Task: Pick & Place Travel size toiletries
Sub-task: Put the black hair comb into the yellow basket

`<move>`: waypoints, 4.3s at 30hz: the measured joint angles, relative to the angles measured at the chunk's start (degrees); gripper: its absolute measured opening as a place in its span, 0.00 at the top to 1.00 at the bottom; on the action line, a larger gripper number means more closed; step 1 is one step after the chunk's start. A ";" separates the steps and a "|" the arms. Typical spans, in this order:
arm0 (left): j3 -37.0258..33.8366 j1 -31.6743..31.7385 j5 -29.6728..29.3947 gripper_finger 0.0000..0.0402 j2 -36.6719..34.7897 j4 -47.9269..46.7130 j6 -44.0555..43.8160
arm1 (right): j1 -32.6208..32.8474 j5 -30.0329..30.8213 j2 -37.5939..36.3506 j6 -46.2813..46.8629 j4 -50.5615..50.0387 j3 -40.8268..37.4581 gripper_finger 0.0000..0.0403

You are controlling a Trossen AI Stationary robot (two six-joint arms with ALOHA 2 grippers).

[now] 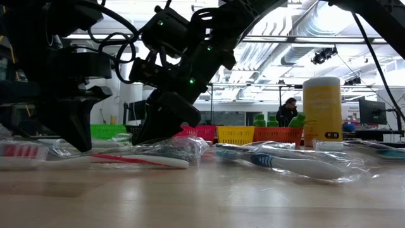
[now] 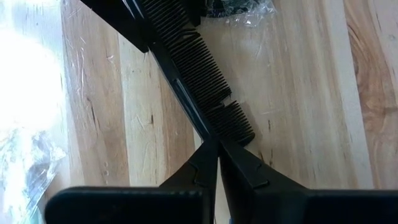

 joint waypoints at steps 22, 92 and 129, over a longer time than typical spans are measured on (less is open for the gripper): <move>5.29 -0.04 -3.82 0.87 -3.70 -16.26 -6.99 | -0.56 3.53 -4.19 1.31 -3.50 -0.15 0.67; 5.53 38.60 14.10 0.98 1.20 7.09 -7.24 | -13.37 9.34 -16.91 20.62 -13.84 -13.79 0.66; 5.46 38.58 17.00 1.00 8.41 6.73 -18.11 | -15.00 2.67 -17.10 40.34 -3.77 -21.21 0.78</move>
